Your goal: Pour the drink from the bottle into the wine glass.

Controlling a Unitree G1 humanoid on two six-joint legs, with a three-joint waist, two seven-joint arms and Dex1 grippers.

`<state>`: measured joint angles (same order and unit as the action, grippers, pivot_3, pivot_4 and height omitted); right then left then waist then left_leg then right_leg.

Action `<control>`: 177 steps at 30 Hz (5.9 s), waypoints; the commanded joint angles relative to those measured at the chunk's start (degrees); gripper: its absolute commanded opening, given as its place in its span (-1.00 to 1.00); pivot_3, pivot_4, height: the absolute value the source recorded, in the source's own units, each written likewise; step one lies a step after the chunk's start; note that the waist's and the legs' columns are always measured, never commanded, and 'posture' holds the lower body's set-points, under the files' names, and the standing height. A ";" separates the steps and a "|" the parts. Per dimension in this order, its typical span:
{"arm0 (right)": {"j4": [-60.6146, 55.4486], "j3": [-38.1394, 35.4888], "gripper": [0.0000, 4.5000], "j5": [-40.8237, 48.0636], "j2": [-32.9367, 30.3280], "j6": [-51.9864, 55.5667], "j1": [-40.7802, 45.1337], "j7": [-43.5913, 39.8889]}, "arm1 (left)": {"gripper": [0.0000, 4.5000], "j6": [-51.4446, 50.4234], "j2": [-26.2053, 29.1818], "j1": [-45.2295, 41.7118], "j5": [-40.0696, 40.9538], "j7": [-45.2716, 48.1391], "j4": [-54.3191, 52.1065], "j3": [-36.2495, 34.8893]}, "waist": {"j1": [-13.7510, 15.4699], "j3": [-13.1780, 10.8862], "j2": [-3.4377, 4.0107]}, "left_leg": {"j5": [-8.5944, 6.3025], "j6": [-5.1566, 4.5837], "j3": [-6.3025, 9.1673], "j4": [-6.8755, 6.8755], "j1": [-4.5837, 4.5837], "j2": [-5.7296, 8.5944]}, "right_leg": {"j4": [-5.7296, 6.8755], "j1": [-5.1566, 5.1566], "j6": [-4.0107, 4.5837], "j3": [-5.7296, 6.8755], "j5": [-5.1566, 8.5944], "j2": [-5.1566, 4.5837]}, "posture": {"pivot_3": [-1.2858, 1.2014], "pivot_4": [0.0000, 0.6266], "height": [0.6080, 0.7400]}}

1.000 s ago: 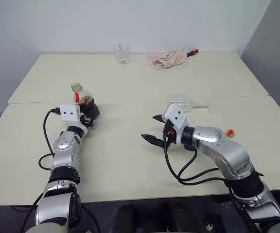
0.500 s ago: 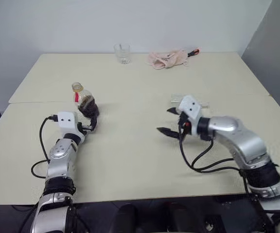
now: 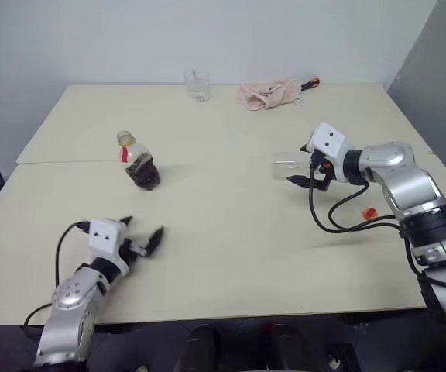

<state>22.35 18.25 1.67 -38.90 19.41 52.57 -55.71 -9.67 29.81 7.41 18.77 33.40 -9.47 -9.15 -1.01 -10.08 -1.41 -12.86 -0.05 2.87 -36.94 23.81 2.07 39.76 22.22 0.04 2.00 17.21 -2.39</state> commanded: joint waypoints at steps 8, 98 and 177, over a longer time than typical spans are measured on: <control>30.42 6.56 1.00 -14.10 4.42 -14.50 15.60 -3.03 | 0.99 -13.40 4.15 -17.84 0.23 9.38 -9.32 14.47 | 0.66 -0.05 0.09 | 0.09 0.15 -0.09 -0.02 0.04 0.05 | -0.21 -0.07 0.05 -0.01 -0.05 0.01 | 0.03 -0.52 1.00; -3.78 -9.03 0.99 3.78 25.07 -5.91 -19.38 11.73 | 1.00 -4.33 -2.57 -5.27 3.27 -1.25 -1.28 -8.50 | 0.76 -0.10 0.25 | -0.02 0.00 -0.13 0.41 -0.87 -0.29 | -0.36 -0.79 0.12 0.02 -0.01 0.25 | 0.03 -0.52 1.00; -42.65 -15.28 1.00 29.72 -1.08 38.30 -0.13 8.41 | -0.50 29.68 -2.51 -55.56 -11.38 -1.98 71.92 -2.63 | 0.91 -0.16 0.19 | -0.04 0.00 -0.10 0.00 0.25 -0.30 | -0.57 0.00 0.05 0.23 -0.28 0.24 | 0.03 -0.52 1.00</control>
<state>-18.13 5.55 30.58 -39.15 57.36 52.29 -47.83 18.35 26.17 -47.20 7.05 30.91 63.36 -11.12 -0.10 -10.23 -1.22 -12.90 -0.05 2.76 -36.94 24.07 1.77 39.19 22.23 0.09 2.23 16.93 -2.15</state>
